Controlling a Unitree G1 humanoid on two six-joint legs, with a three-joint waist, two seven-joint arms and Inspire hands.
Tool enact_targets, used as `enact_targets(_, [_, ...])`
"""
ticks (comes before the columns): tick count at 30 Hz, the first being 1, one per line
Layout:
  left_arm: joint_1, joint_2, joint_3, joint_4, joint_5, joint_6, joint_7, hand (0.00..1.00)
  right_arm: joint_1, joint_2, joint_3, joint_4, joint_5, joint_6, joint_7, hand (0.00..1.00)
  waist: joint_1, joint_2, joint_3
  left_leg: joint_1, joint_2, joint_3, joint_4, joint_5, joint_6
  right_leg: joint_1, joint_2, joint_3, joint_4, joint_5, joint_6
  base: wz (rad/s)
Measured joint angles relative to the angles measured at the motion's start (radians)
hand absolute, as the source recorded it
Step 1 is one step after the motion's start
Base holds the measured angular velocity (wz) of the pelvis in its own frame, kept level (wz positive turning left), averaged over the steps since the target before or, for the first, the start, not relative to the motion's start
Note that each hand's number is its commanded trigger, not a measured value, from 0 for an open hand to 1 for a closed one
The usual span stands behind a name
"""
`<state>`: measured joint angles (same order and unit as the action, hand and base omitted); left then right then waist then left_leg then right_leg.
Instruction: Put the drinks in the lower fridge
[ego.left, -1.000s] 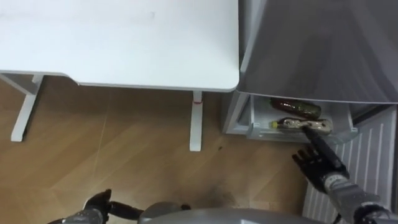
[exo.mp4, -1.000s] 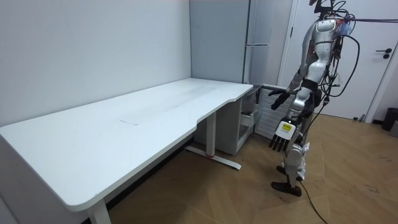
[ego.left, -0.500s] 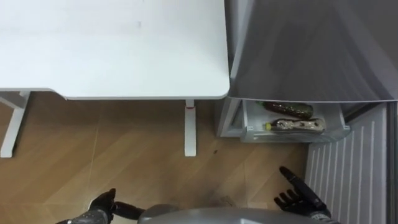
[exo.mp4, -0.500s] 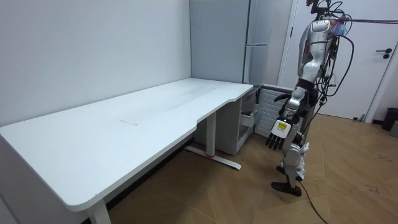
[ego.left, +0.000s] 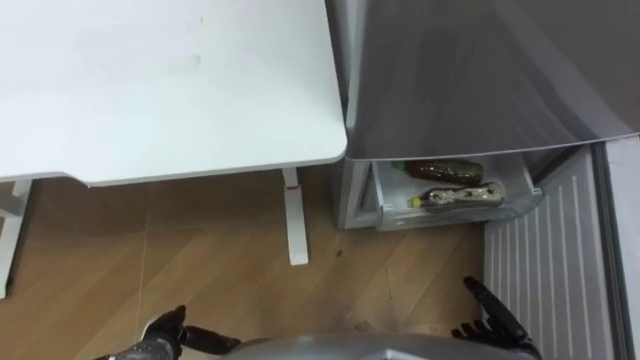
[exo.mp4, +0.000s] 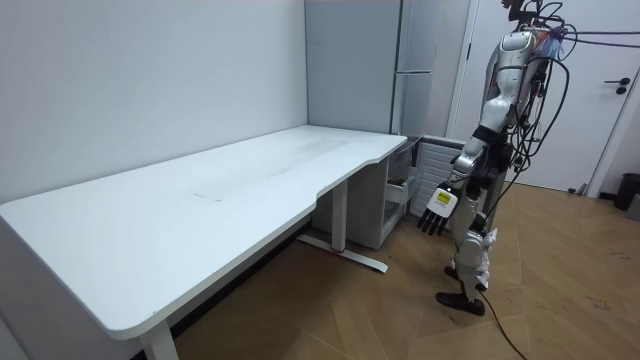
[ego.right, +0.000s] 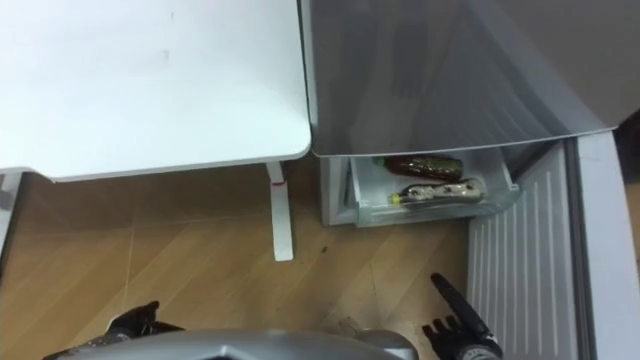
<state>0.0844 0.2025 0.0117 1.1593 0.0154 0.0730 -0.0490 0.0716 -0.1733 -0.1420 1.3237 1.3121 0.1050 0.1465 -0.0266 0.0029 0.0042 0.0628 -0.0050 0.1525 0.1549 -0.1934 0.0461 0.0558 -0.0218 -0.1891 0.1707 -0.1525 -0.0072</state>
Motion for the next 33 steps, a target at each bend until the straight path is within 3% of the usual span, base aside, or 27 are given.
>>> enact_targets(5, [0.039, -0.001, 0.026, 0.000, 0.020, 0.014, -0.002, 0.00, 0.008, 0.008, -0.020, 0.001, 0.061, 0.000, -0.013, 0.00, 0.000, 0.003, -0.0006, 0.007, -0.001, 0.000, 0.012, 0.000, 0.000, 0.009, 0.001, 0.009, -0.001, -0.008, 0.002, 0.00])
enact_targets(9, [0.096, 0.001, 0.033, 0.000, 0.035, 0.015, -0.002, 0.00, 0.009, 0.012, -0.046, -0.002, 0.105, -0.001, 0.000, 0.00, 0.001, -0.001, 0.0002, 0.011, 0.000, -0.003, 0.032, -0.020, -0.001, 0.010, -0.002, 0.008, 0.008, -0.028, 0.002, 0.00])
enact_targets(12, [0.096, 0.001, 0.027, 0.002, 0.046, 0.020, -0.002, 0.00, -0.021, 0.020, -0.046, -0.035, 0.149, -0.015, -0.002, 0.00, 0.008, 0.002, -0.0067, -0.044, 0.003, -0.006, 0.081, -0.034, 0.000, -0.047, -0.009, 0.004, 0.070, -0.047, 0.000, 0.03])
enact_targets(15, [0.047, 0.001, -0.008, 0.011, 0.045, 0.016, -0.002, 0.00, -0.103, 0.027, -0.037, -0.042, 0.213, -0.047, 0.000, 0.00, 0.010, 0.005, -0.0017, -0.142, 0.006, -0.018, 0.147, -0.038, 0.002, -0.134, -0.023, -0.013, 0.120, -0.048, -0.004, 0.12])
enact_targets(17, [-0.022, -0.002, -0.026, 0.037, 0.037, 0.011, -0.001, 0.00, -0.185, 0.026, -0.038, -0.040, 0.225, -0.063, 0.011, 0.00, 0.014, 0.016, 0.0162, -0.223, 0.009, -0.022, 0.192, -0.038, 0.003, -0.207, -0.026, -0.014, 0.161, -0.046, -0.009, 0.06])
enact_targets(20, [-0.096, 0.000, -0.055, 0.078, 0.040, 0.001, 0.007, 0.00, -0.269, 0.027, -0.036, -0.042, 0.266, -0.066, 0.010, 0.00, 0.034, 0.030, 0.0230, -0.328, 0.009, -0.023, 0.228, -0.035, 0.008, -0.317, -0.029, -0.018, 0.216, -0.045, -0.017, 0.02])
enact_targets(24, [-0.158, 0.002, -0.062, 0.108, 0.037, -0.028, 0.025, 0.00, -0.349, 0.024, -0.038, -0.022, 0.271, -0.083, 0.011, 0.00, 0.045, 0.031, 0.0259, -0.450, 0.008, -0.025, 0.286, -0.029, 0.013, -0.437, -0.041, -0.019, 0.272, -0.050, -0.026, 0.06])
enact_targets(28, [-0.218, 0.010, -0.094, 0.118, 0.021, -0.043, 0.040, 0.00, -0.439, 0.000, -0.039, 0.007, 0.288, -0.096, 0.018, 0.00, 0.072, 0.013, 0.0421, -0.603, 0.000, -0.020, 0.355, -0.024, 0.019, -0.611, -0.077, -0.016, 0.384, -0.067, -0.036, 0.02])
enact_targets(33, [-0.277, 0.018, -0.136, 0.116, -0.006, -0.059, 0.072, 0.00, -0.518, -0.059, -0.037, 0.001, 0.288, -0.106, 0.017, 0.00, 0.088, -0.002, 0.0524, -0.785, -0.025, -0.024, 0.474, -0.029, 0.030, -0.805, -0.119, -0.010, 0.546, -0.113, -0.043, 0.21])
